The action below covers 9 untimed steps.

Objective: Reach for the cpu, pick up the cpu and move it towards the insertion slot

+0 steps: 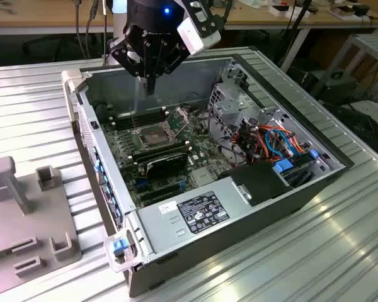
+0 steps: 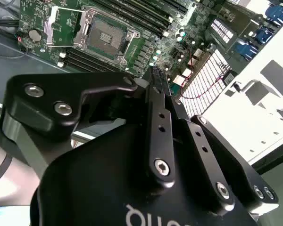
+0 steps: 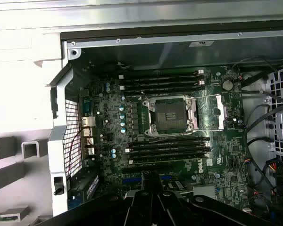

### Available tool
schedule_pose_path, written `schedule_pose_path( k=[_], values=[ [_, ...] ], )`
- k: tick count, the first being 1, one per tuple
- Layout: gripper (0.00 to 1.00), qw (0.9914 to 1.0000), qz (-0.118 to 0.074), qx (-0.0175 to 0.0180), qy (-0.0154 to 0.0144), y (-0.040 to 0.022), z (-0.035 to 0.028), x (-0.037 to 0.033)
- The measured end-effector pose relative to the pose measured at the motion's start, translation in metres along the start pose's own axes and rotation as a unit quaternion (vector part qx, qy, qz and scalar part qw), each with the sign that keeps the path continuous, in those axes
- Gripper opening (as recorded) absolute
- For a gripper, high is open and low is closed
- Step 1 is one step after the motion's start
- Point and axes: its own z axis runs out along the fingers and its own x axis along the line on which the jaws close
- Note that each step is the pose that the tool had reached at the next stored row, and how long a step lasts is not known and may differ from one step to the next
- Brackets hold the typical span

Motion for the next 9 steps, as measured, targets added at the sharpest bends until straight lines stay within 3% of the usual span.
schedule_pose_path(
  k=[9],
  values=[
    [0.11, 1.0, 0.0, 0.0, 0.0, -0.0001, 0.0, 0.0013]
  ],
)
